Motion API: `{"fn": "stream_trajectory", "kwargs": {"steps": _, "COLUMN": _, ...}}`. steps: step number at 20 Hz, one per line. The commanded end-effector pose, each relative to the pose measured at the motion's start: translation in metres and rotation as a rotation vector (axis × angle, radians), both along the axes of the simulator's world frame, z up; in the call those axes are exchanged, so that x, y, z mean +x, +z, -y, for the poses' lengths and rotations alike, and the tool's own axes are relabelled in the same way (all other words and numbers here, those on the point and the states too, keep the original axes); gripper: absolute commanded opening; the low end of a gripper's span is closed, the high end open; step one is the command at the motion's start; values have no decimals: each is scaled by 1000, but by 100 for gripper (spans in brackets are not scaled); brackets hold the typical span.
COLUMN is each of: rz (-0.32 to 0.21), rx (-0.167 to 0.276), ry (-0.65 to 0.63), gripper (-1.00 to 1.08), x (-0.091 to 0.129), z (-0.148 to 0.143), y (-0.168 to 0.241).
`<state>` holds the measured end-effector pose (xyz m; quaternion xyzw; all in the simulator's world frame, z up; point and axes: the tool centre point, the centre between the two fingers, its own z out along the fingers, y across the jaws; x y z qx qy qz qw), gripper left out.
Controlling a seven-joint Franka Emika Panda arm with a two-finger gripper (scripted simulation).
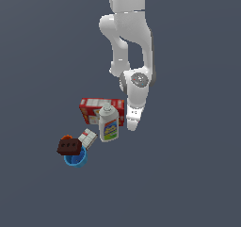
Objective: Pick up a designated object from a clutter of objects.
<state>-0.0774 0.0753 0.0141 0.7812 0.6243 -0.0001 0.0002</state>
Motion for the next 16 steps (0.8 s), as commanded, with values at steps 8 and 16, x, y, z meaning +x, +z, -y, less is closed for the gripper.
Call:
{"fn": "stream_trajectory", "kwargs": {"steps": 8, "rz": 1, "rx": 0, "ry": 0, "gripper": -100, "x": 0, "z": 0, "y": 0}}
{"fn": "stream_trajectory", "kwargs": {"steps": 16, "rz": 1, "rx": 0, "ry": 0, "gripper": -100, "x": 5, "z": -5, "y": 15}}
